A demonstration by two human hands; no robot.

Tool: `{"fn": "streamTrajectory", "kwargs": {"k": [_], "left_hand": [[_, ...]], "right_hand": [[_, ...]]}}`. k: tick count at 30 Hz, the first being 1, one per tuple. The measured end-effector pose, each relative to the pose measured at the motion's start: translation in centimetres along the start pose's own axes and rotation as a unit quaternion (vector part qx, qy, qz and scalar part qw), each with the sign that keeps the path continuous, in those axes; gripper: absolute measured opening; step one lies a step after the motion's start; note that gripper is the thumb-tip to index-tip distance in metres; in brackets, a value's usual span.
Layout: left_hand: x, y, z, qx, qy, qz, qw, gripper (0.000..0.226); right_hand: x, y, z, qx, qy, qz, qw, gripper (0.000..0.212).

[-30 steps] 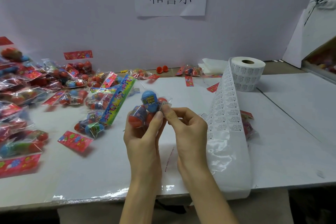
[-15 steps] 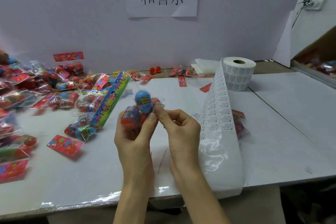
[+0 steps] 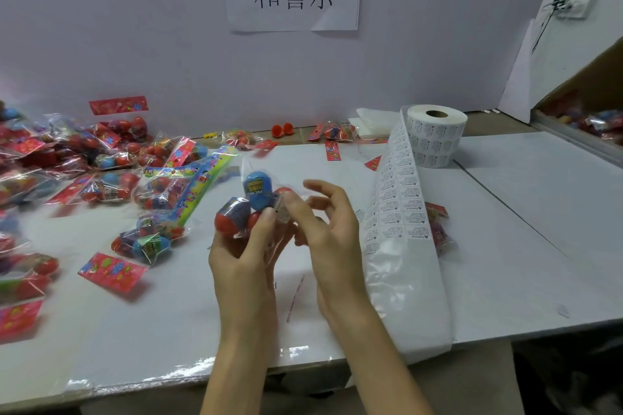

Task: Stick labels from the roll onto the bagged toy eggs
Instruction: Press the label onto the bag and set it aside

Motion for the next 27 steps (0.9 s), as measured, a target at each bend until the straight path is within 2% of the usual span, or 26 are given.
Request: {"fn": "streamTrajectory", "kwargs": {"k": [3,5,9,13,20,27], "left_hand": [[-0.1,0.1,-0.1,-0.011,-0.014,-0.028,0.999,0.047],[-0.1,0.2,-0.1,-0.010,-0.020,-0.047,0.999,0.055],[-0.2,0.3,-0.1,-0.017,-0.019,-0.077,0.997,0.056],[-0.2,0.4,-0.4,-0.065,-0.011,-0.102,0.993,0.056],[0.0,0.4,-0.6,-0.080,-0.029,-0.130,0.988,0.060],[-0.1,0.3,-0.6,-0.092,-0.026,-0.118,0.988,0.065]], "right_hand": [[-0.1,-0.7,-0.9,0.061,-0.034,-0.035,0.997,0.023],[-0.2,-1.3,-1.2,0.082,-0.037,-0.032,0.995,0.015],[-0.4,-2.2,-2.0,0.095,-0.048,-0.017,0.994,0.013],[-0.4,-3.2,-2.7,0.113,-0.058,-0.030,0.991,0.021],[-0.7,-4.6,-3.3,0.098,-0.036,-0.044,0.994,0.034],[-0.6,-4.7,-3.6,0.198,-0.055,-0.065,0.977,0.028]]}}
Point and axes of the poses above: each hand's wrist, its own x-axis away from the middle knuckle, its own y-axis out of the palm, z = x × y, the point moved 3 cm from there along -x, towards the middle knuckle, and after that the axes turned 13 degrees about y, right-handed, at the moved point
